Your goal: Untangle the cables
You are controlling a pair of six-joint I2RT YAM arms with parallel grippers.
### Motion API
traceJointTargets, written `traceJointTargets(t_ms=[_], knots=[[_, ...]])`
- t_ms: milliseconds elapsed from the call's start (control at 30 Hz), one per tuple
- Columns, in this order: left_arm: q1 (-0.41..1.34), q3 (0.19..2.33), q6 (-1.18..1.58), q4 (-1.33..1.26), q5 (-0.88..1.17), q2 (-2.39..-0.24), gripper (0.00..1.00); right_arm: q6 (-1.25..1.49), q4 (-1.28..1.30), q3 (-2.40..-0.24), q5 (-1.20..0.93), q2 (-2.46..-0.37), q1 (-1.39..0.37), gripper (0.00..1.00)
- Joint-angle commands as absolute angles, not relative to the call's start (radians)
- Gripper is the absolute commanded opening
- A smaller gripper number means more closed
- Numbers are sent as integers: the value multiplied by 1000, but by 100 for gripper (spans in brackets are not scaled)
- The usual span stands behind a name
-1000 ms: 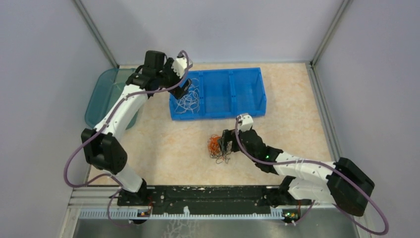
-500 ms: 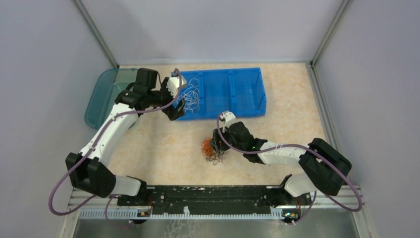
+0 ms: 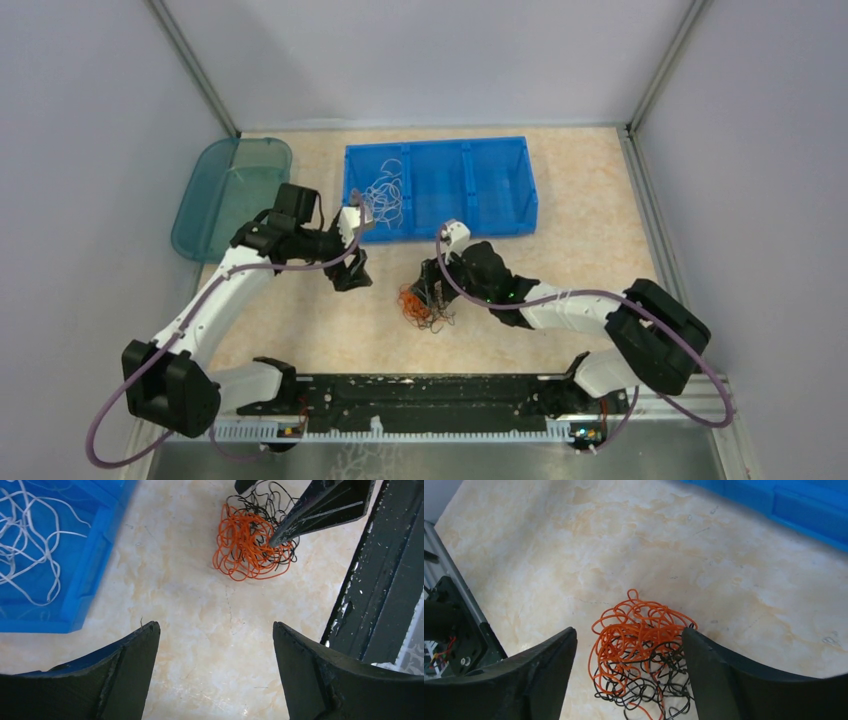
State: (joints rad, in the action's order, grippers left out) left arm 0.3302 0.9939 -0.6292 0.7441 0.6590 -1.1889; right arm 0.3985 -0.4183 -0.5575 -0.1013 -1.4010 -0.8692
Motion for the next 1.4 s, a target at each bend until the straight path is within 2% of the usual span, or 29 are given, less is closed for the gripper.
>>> traceJointTargets(t_ms=[0, 267, 433, 667, 1067, 1300, 1367], knots=[[376, 987, -653, 712, 727, -1201, 87, 406, -414, -566, 7, -1264, -861, 80], [575, 1064, -540, 641, 602, -1424, 83, 461, -336, -419, 161, -973, -855, 82], [607, 1114, -450, 648, 573, -1569, 79, 483, -244, -349, 222, -818, -851, 80], [617, 1064, -405, 572, 632, -1588, 75, 520, -151, -291, 277, -674, -848, 79], [626, 1015, -371, 492, 630, -1621, 51, 546, -167, -300, 271, -717, -848, 75], [626, 992, -389, 472, 607, -1594, 29, 547, -193, -297, 256, -730, -849, 74], [627, 996, -389, 462, 597, -1587, 19, 544, -211, -296, 240, -739, -848, 74]])
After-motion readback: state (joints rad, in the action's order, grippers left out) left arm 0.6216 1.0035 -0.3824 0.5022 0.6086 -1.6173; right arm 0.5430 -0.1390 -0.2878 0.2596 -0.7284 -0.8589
